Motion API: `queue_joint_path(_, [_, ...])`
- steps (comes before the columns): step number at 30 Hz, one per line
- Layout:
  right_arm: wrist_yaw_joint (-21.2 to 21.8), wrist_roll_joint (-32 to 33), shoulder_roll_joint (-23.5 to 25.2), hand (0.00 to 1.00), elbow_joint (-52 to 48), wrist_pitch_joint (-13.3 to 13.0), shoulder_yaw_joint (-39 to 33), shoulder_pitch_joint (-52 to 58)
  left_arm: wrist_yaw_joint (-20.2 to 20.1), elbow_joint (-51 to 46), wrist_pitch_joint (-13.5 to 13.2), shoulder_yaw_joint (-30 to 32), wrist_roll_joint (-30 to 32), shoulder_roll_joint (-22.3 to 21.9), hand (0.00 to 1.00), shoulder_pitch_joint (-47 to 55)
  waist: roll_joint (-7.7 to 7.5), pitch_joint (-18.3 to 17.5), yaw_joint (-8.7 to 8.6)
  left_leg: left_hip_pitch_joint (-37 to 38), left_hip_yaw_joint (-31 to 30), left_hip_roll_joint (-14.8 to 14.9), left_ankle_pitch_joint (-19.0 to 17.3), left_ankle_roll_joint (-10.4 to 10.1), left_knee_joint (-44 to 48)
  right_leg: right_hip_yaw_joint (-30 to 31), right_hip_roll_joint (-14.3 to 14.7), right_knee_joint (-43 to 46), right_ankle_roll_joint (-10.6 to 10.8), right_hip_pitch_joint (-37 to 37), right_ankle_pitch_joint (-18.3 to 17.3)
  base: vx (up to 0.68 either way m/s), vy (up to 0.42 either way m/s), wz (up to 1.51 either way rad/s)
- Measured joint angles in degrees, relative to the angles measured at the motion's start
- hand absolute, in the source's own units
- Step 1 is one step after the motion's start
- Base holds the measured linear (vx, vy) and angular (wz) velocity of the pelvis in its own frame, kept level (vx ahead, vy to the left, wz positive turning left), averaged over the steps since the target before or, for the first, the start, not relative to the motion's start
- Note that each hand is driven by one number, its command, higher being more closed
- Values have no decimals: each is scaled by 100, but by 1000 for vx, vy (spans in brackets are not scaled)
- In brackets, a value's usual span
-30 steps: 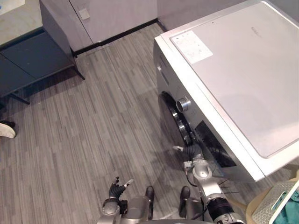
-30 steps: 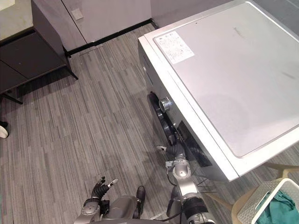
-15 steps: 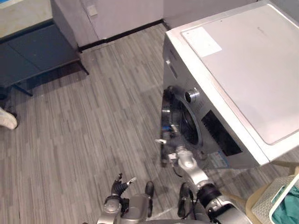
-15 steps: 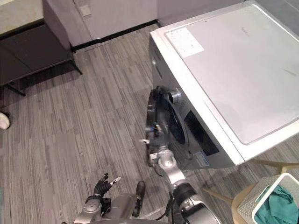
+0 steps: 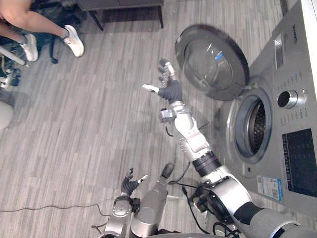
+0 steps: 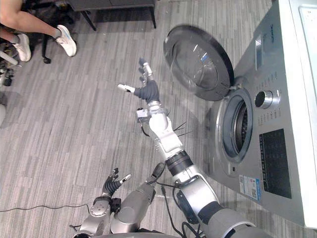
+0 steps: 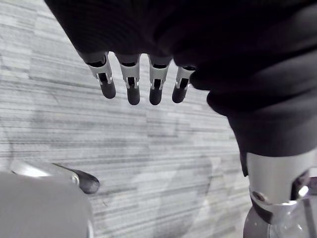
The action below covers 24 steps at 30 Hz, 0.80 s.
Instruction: Pick up the laundry basket with both hands and put the clothes into the washing machine.
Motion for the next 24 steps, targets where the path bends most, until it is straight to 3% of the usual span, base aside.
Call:
queue_joint_path(4, [414, -69, -699, 0, -896, -8, 490, 1207, 54, -218, 0, -199, 73, 176, 0, -978, -221, 132, -318, -148, 474, 179, -7, 8, 0, 468, 266, -332, -51, -269, 345, -71, 1, -79])
queue_joint_path(5, [525, -200, -941, 0, -1170, -10, 437, 1603, 128, -291, -16, -201, 116, 276, 0, -1315, -321, 193, -484, -179, 645, 221, -17, 22, 2, 635, 331, -431, -63, -361, 452, -99, 24, -78])
queue_joint_path(10, [831, -446, -1684, 0, -1575, -69, -424, 2934, 464, 23, 6, -99, 503, 875, 0, -2591, -603, 358, -883, -438, 1356, 378, -156, 122, 234, 1330, 593, -798, -26, -732, 876, -97, 26, -82])
queue_joint_path(16, [1169, -399, -2121, 0, -1141, -115, -883, 3875, 917, 1609, 244, 138, 1034, 2594, 0, -4374, -884, 506, -1430, -1010, 1885, 561, -399, 159, 764, 1808, 819, -1032, -46, -1231, 1261, -60, -1, -53])
queue_joint_path(20, [1263, -316, -1968, 0, -997, -265, -763, 4079, 922, 1674, 224, 80, 1268, 2593, 0, -4523, -909, 519, -1467, -1043, 1940, 567, -417, 166, 843, 1884, 852, -1010, -52, -1283, 1287, 3, 0, -11])
queue_joint_path(24, [1295, -317, -1864, 0, -1133, -406, -700, 4104, 1012, 1786, 459, 337, 1747, 2735, 0, -4737, -941, 535, -1476, -1248, 1953, 660, -523, 148, 998, 1877, 887, -1042, -25, -1429, 1313, -42, -7, -7])
